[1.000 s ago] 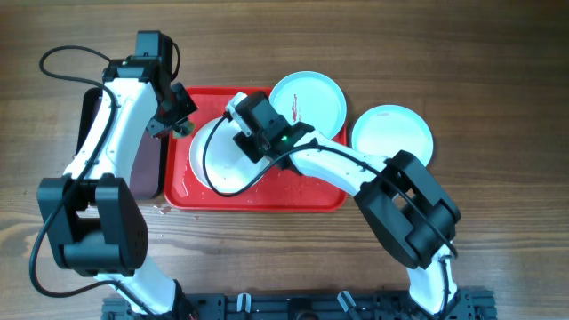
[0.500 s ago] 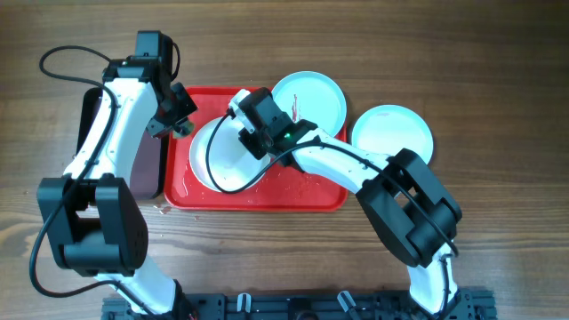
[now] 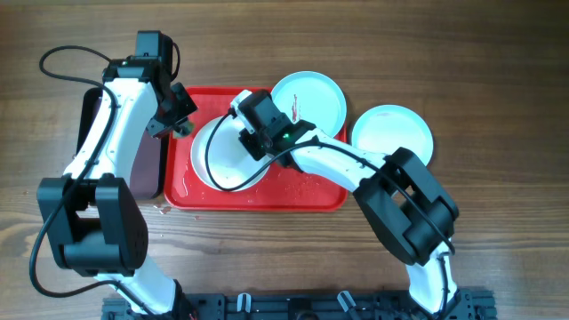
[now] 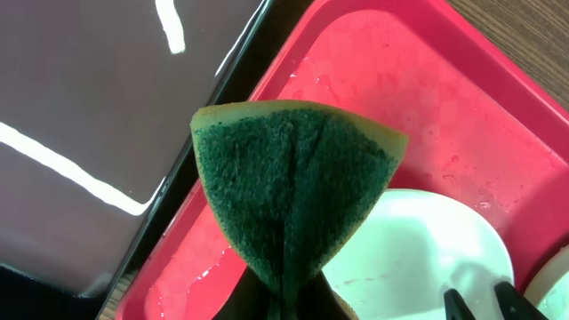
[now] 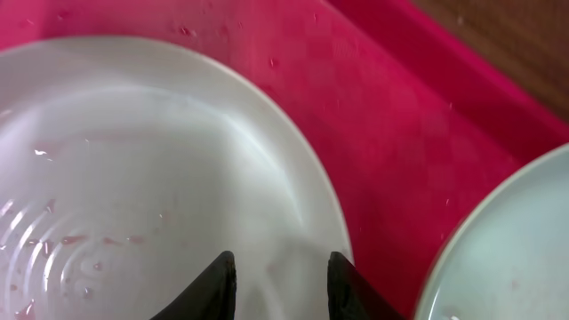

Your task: Clean dirty plates on tray and stack at the side

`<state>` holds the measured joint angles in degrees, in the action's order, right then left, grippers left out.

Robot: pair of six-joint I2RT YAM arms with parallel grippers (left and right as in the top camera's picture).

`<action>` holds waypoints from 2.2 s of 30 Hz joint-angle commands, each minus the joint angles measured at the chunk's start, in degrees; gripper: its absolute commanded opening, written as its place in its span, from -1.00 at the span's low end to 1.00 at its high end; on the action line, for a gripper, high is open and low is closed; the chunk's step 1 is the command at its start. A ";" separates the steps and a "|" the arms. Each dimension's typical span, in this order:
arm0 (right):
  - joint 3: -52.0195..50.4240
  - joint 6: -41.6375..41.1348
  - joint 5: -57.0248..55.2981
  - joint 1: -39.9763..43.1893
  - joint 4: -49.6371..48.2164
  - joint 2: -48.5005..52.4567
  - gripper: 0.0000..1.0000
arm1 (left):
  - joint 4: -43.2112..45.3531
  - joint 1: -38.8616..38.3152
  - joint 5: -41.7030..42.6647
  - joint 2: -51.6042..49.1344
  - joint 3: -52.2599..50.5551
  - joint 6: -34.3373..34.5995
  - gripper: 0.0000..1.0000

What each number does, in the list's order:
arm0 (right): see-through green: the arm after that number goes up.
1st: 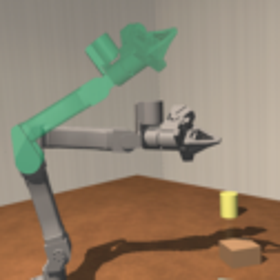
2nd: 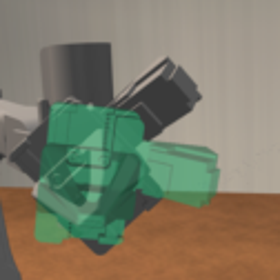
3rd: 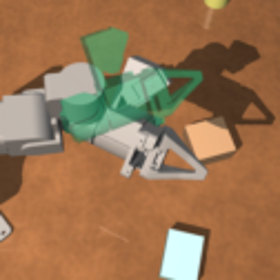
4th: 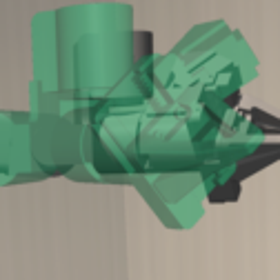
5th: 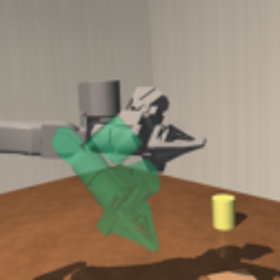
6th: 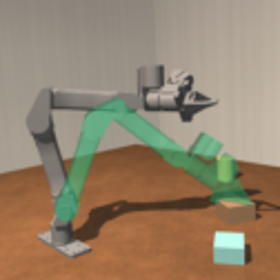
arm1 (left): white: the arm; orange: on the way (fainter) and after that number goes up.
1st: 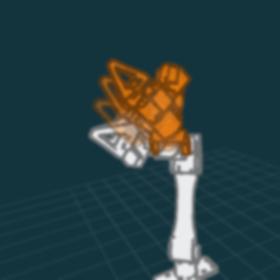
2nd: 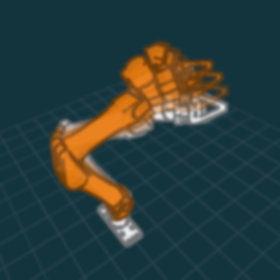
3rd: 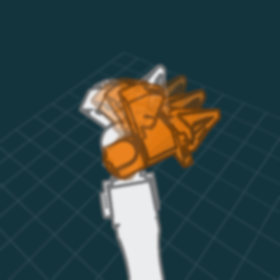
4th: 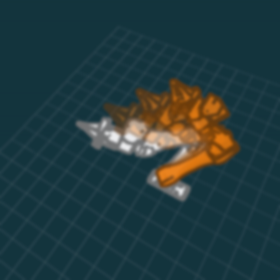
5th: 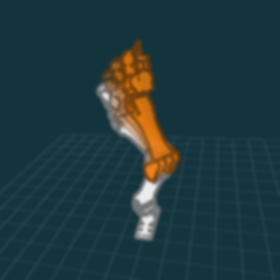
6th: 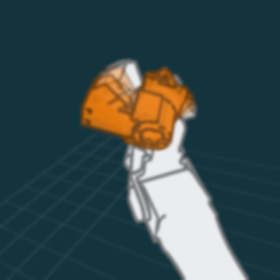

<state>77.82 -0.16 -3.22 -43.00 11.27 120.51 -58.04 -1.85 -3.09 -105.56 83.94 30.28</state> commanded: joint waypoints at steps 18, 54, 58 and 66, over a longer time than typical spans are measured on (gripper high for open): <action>1.03 -23.10 6.05 1.64 7.19 0.39 -0.37 | 0.11 0.11 1.42 -0.22 -0.48 -0.87 -0.92; 0.52 -32.85 9.29 6.56 22.38 -4.15 -0.31 | -0.07 -4.74 7.15 -0.22 -6.49 -0.85 -0.92; 0.46 -33.09 9.25 6.54 22.40 -3.19 -0.32 | 0.28 -4.74 7.15 -0.22 -6.56 -0.85 -0.92; 0.44 -37.94 9.53 6.25 20.87 0.17 -0.91 | 0.63 -4.81 7.15 -0.22 -6.69 -0.83 -0.92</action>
<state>78.74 -35.16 6.24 -36.42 31.99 117.89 -57.58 -6.70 3.38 -105.56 77.78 30.26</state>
